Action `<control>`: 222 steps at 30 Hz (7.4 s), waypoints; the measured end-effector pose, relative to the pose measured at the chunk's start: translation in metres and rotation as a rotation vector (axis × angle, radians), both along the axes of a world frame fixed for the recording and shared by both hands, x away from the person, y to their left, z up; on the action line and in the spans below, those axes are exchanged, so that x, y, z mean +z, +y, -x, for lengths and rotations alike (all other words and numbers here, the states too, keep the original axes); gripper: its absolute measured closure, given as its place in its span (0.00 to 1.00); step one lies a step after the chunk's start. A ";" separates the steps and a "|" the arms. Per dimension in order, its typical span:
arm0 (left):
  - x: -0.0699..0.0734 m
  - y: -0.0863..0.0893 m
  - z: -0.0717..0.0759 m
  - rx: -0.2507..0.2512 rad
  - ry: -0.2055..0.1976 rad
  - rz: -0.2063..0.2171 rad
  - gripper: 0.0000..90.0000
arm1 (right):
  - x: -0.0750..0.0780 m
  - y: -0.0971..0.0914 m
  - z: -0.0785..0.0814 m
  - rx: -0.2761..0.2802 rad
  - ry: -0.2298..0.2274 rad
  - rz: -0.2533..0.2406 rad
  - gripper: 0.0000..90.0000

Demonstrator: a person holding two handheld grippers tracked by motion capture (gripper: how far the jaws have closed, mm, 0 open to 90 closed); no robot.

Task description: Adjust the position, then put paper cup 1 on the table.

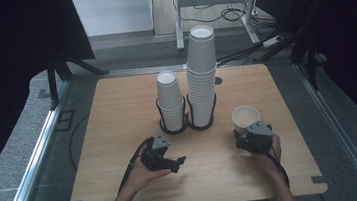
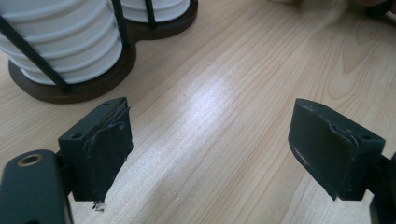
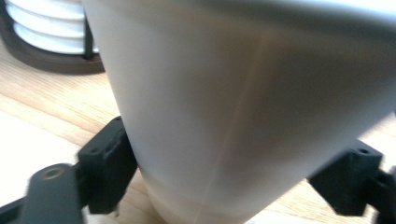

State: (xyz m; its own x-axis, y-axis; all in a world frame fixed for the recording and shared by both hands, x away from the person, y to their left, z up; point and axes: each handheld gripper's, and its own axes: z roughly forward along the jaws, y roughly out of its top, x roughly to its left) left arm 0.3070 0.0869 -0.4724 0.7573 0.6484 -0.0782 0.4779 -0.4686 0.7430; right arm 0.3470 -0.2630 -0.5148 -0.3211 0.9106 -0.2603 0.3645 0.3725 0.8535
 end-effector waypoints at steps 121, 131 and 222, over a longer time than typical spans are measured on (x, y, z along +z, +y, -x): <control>0.193 -0.080 -0.167 0.004 -0.215 0.298 0.13 | 0.179 0.086 -0.100 0.446 -0.015 -0.381 0.04; 0.205 -0.075 -0.161 0.019 -0.269 0.378 0.15 | 0.177 0.089 -0.101 0.441 -0.018 -0.345 0.05; 0.052 0.001 0.008 -0.048 -0.308 0.211 0.15 | 0.102 0.075 0.036 0.574 -0.074 -0.423 0.17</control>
State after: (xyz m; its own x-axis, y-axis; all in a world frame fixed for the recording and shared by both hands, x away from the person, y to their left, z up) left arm 0.2988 0.0881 -0.4199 0.7950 0.6059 0.0299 0.1983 -0.3061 0.9311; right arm 0.3115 -0.1879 -0.4127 -0.7747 0.6312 0.0378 0.1457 0.1200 0.9820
